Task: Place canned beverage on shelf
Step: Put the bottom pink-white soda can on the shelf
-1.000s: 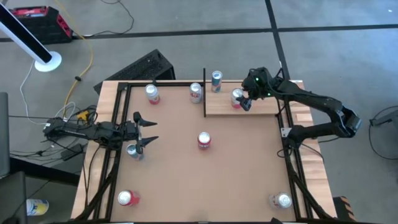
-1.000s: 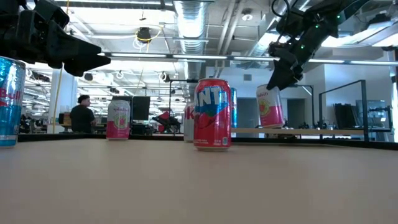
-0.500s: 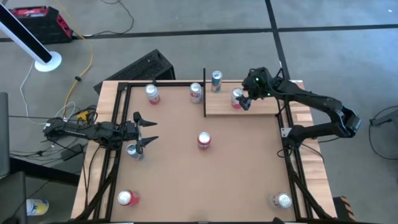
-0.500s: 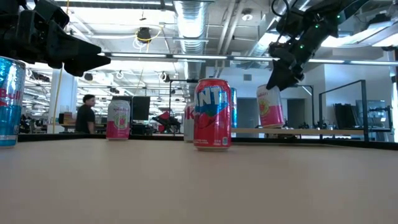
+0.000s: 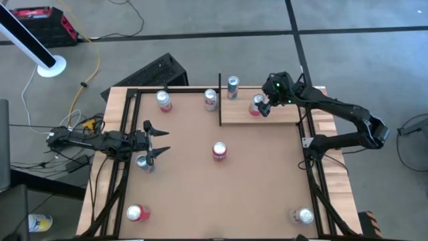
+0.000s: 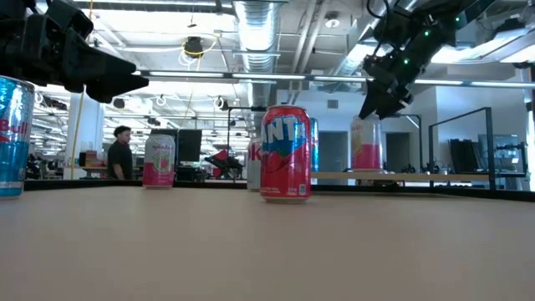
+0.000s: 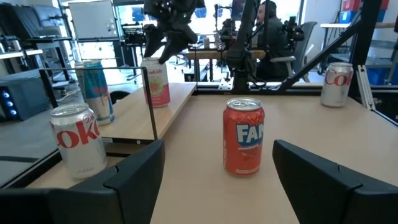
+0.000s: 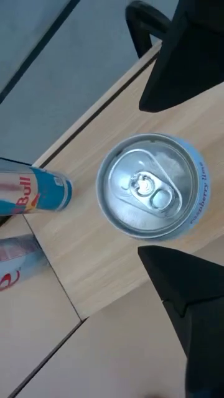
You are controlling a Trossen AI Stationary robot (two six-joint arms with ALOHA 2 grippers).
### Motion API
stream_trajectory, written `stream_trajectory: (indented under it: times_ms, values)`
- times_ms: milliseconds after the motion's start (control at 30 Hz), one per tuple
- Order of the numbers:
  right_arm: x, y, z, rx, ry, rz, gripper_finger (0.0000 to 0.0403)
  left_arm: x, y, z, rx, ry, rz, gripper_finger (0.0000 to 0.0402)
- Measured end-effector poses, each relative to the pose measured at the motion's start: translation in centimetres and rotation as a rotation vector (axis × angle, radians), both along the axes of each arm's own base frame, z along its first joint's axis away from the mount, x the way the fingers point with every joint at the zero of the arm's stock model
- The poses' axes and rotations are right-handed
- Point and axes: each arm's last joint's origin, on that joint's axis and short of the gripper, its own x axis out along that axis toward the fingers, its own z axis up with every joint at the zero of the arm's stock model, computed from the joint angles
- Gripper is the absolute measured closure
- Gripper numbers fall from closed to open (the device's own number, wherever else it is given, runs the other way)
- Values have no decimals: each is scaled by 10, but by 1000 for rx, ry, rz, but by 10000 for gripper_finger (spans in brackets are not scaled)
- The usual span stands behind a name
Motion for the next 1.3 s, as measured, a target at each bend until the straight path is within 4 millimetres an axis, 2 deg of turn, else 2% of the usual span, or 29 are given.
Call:
stream_trajectory:
  times_ms: [200,333,500,667,800,900,933,1067,1300]
  values:
    - [9,9,27,-12,-26,47,8,0,0,0,0,2,1,118]
    - [16,20,43,66,-91,1,13,0,0,0,0,2,0,118]
    - [24,46,47,177,-76,18,45,0,0,0,0,2,0,118]
    - [31,77,29,275,27,84,130,0,0,0,0,2,0,118]
    - [31,90,16,274,98,94,251,0,0,0,0,2,0,118]
    - [30,88,12,239,119,65,365,0,0,0,-5,1,0,118]
    - [28,85,11,225,134,47,381,0,0,0,-5,1,0,118]
    - [19,67,9,224,169,-53,385,0,0,0,-5,1,0,118]
    - [17,34,-4,229,211,-146,389,0,0,0,0,4,0,118]
